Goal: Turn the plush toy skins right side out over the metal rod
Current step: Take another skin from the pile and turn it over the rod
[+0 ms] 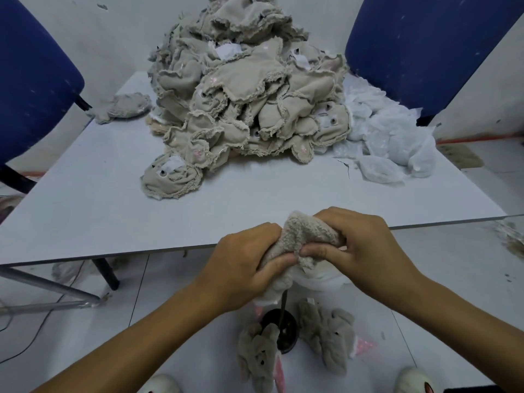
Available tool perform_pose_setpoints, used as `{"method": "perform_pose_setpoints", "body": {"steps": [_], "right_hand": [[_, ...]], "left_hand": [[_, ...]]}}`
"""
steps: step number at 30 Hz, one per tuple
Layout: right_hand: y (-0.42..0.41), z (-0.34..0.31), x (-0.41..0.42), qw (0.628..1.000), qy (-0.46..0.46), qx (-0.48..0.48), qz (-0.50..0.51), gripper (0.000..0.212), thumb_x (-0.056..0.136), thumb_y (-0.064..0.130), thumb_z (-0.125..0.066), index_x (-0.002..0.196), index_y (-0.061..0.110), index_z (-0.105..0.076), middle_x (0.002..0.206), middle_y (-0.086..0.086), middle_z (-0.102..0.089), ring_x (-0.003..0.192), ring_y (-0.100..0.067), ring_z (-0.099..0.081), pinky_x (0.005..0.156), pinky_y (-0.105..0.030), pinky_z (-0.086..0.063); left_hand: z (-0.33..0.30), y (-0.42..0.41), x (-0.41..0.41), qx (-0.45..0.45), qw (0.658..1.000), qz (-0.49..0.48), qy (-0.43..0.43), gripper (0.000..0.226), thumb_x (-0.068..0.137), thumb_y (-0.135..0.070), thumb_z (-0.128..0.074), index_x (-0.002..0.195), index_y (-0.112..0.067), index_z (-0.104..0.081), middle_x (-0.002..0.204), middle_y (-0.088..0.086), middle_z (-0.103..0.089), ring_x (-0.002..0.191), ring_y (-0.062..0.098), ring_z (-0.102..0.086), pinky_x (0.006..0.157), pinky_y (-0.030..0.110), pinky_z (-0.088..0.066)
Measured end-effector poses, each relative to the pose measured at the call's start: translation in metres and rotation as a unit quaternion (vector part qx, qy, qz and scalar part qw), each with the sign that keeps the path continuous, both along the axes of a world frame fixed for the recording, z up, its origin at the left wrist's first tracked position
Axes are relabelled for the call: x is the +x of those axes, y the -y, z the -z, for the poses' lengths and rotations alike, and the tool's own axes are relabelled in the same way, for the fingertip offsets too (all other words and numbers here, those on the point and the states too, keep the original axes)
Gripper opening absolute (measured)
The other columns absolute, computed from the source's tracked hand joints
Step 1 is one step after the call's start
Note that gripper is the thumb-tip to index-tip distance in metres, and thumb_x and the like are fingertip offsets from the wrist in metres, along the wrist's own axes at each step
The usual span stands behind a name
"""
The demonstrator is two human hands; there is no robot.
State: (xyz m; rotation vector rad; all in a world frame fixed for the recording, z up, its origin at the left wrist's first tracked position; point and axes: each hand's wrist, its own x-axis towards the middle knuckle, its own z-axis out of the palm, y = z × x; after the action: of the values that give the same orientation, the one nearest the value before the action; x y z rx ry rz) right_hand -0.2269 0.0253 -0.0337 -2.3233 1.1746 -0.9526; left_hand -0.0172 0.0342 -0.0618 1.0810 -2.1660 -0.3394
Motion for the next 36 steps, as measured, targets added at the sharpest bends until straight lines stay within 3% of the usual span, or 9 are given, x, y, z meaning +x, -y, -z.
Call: {"method": "perform_pose_setpoints", "body": {"steps": [4,8,13,16,18,23,28,31,36], "right_hand": [[-0.008,0.001,0.002,0.993,0.115,-0.015,0.039,0.036,0.074,0.032,-0.083,0.106,0.025,-0.067,0.085,0.013,-0.067,0.080,-0.008,-0.066,0.071,-0.022,-0.053],[-0.008,0.002,0.003,0.976,0.207,-0.012,0.067,0.059,0.070,0.022,-0.088,0.118,0.036,-0.057,0.076,0.005,-0.064,0.073,-0.013,-0.067,0.067,-0.020,-0.056],[-0.012,0.009,0.008,0.987,0.147,0.005,0.065,0.042,0.069,0.031,-0.088,0.100,0.030,-0.060,0.074,0.009,-0.062,0.064,-0.009,-0.061,0.055,-0.021,-0.047],[-0.008,0.013,0.004,0.994,0.070,0.047,0.064,0.037,0.068,0.031,-0.089,0.089,0.025,-0.059,0.066,0.016,-0.059,0.063,-0.003,-0.057,0.054,-0.012,-0.037],[-0.007,0.017,0.002,0.995,0.031,0.079,0.057,0.032,0.069,0.028,-0.088,0.084,0.023,-0.061,0.066,0.021,-0.058,0.064,0.003,-0.054,0.056,-0.009,-0.035],[-0.006,0.019,0.004,0.993,0.020,0.097,0.057,0.030,0.072,0.026,-0.087,0.085,0.028,-0.060,0.072,0.024,-0.062,0.071,0.005,-0.057,0.061,-0.010,-0.038],[-0.010,0.012,-0.003,0.991,0.051,0.102,0.076,0.027,0.073,0.028,-0.086,0.091,0.027,-0.066,0.081,0.013,-0.066,0.080,-0.010,-0.061,0.069,-0.028,-0.049],[-0.012,0.010,0.002,0.996,0.026,0.052,0.061,0.024,0.073,0.027,-0.085,0.088,0.022,-0.067,0.078,0.012,-0.064,0.075,-0.010,-0.058,0.064,-0.021,-0.043],[-0.014,0.011,0.005,0.998,0.026,0.003,0.059,0.021,0.075,0.022,-0.085,0.086,0.016,-0.067,0.076,0.008,-0.062,0.070,-0.012,-0.054,0.062,-0.019,-0.039]], "left_hand": [[0.000,-0.006,-0.012,0.076,0.992,0.021,-0.095,0.035,0.097,-0.035,-0.047,0.106,-0.008,-0.066,0.102,-0.001,-0.056,0.098,0.017,-0.051,0.084,0.025,-0.042],[-0.010,-0.004,-0.017,0.019,0.977,-0.025,-0.211,0.018,0.093,-0.016,-0.062,0.103,-0.005,-0.072,0.095,0.004,-0.065,0.090,0.016,-0.062,0.077,0.026,-0.049],[-0.017,-0.003,-0.021,-0.051,0.982,-0.043,-0.174,0.040,0.085,-0.002,-0.069,0.121,-0.019,-0.066,0.086,0.000,-0.053,0.076,0.003,-0.052,0.069,0.012,-0.040],[-0.012,-0.002,-0.018,0.041,0.981,-0.038,-0.186,0.026,0.076,-0.012,-0.076,0.089,-0.033,-0.067,0.077,-0.009,-0.048,0.069,0.000,-0.048,0.062,0.012,-0.037],[-0.007,-0.006,-0.017,0.067,0.987,-0.042,-0.137,0.041,0.076,-0.013,-0.078,0.072,-0.042,-0.050,0.072,-0.012,-0.041,0.064,-0.002,-0.043,0.058,0.010,-0.032],[-0.007,-0.007,-0.014,0.075,0.992,-0.071,-0.078,0.036,0.082,-0.021,-0.076,0.068,-0.034,-0.045,0.070,-0.012,-0.040,0.064,-0.001,-0.043,0.058,0.010,-0.031],[-0.020,-0.012,-0.014,0.093,0.979,-0.025,-0.180,0.009,0.088,-0.019,-0.065,0.087,-0.027,-0.070,0.081,-0.005,-0.052,0.073,0.005,-0.053,0.065,0.018,-0.043],[-0.027,-0.012,-0.019,0.074,0.961,-0.057,-0.258,0.026,0.081,-0.006,-0.071,0.102,-0.021,-0.072,0.086,0.000,-0.059,0.077,0.009,-0.059,0.067,0.028,-0.055],[-0.032,-0.014,-0.022,0.040,0.963,-0.052,-0.262,0.037,0.078,0.012,-0.073,0.106,-0.013,-0.072,0.085,0.001,-0.059,0.080,0.012,-0.060,0.073,0.027,-0.055]]}}
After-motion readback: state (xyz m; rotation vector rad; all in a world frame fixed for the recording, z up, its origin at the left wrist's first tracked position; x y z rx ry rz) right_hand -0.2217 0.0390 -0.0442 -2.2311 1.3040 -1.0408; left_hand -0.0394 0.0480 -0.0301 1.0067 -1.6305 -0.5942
